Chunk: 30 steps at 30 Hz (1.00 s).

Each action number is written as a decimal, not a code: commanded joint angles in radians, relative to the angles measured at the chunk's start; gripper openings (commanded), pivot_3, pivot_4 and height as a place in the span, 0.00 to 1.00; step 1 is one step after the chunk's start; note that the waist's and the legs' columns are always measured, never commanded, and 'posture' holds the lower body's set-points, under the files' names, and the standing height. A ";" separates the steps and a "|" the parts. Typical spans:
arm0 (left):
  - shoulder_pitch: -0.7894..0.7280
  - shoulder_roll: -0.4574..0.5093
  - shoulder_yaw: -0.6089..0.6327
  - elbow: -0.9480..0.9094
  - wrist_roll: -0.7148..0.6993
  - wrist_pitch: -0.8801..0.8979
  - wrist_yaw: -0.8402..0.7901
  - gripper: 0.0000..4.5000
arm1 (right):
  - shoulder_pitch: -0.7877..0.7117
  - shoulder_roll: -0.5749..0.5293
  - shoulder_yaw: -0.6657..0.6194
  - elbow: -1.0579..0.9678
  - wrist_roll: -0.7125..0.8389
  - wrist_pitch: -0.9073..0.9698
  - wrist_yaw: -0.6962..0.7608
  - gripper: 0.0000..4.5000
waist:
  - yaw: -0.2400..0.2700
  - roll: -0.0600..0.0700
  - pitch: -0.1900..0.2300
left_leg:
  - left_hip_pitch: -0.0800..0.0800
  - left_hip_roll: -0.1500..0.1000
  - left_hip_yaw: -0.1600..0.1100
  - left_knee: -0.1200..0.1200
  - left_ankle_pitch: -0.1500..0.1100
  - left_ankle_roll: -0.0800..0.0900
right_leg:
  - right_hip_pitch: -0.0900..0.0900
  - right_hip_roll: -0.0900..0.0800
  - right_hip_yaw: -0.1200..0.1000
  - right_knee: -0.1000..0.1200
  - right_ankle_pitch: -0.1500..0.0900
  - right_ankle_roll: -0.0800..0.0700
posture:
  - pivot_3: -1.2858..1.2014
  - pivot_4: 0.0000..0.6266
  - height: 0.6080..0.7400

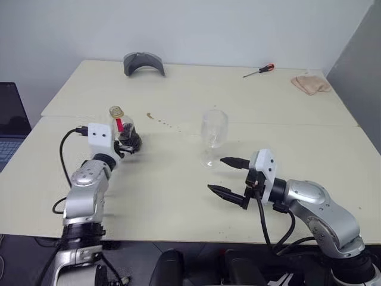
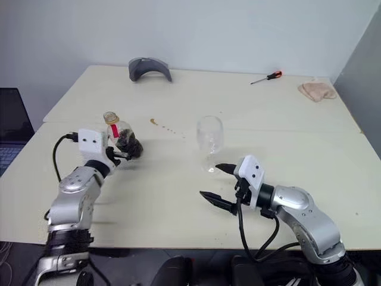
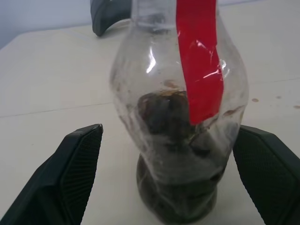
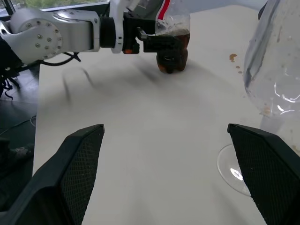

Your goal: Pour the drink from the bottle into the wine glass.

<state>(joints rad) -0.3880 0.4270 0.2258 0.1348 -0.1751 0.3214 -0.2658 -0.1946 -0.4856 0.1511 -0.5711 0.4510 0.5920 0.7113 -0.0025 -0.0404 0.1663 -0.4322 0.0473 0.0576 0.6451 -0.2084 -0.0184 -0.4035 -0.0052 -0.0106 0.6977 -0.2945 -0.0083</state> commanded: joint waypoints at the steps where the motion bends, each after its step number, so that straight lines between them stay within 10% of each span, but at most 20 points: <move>1: -0.066 -0.002 -0.008 0.068 0.017 -0.076 -0.002 0.86 | -0.019 0.007 -0.004 -0.032 0.009 -0.012 -0.013 1.00 | 0.000 0.000 0.000 | 0.000 0.000 0.000 0.000 0.000 0.000 | 0.000 0.000 0.000 0.000 0.000 0.000 | 0.52 0.24 1.00; 10: -0.090 0.000 -0.009 0.134 -0.022 -0.155 -0.095 0.29 | -0.005 0.020 -0.009 -0.051 -0.004 -0.064 -0.040 1.00 | 0.000 0.000 0.000 | 0.000 0.000 0.000 0.000 0.000 0.000 | 0.000 0.000 0.000 0.000 0.000 0.000 | 0.52 0.24 1.00; 18: -0.224 0.041 -0.164 0.042 0.070 -0.144 -0.194 0.23 | 0.035 -0.005 -0.098 -0.116 0.060 -0.052 -0.054 1.00 | 0.005 -0.001 0.000 | -0.001 0.000 0.000 0.001 0.000 0.000 | 0.000 0.000 -0.001 0.000 0.000 0.000 | 0.52 0.24 1.00; 30: -0.527 0.053 -0.391 0.373 0.352 -0.543 -0.192 0.22 | 0.051 0.059 -0.138 -0.102 0.032 -0.069 -0.191 1.00 | -0.001 -0.001 0.001 | -0.001 0.000 0.001 0.000 0.000 0.000 | -0.001 0.002 0.001 0.000 0.000 0.000 | 0.52 0.24 1.00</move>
<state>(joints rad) -0.8670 0.4741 -0.1577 0.4960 0.1403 -0.1361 -0.4845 -0.1311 -0.4357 0.0310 -0.6538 0.4866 0.5455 0.5437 -0.0034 -0.0415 0.1669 -0.4327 0.0476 0.0583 0.6451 -0.2082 -0.0186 -0.4045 -0.0036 -0.0098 0.6977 -0.2944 -0.0080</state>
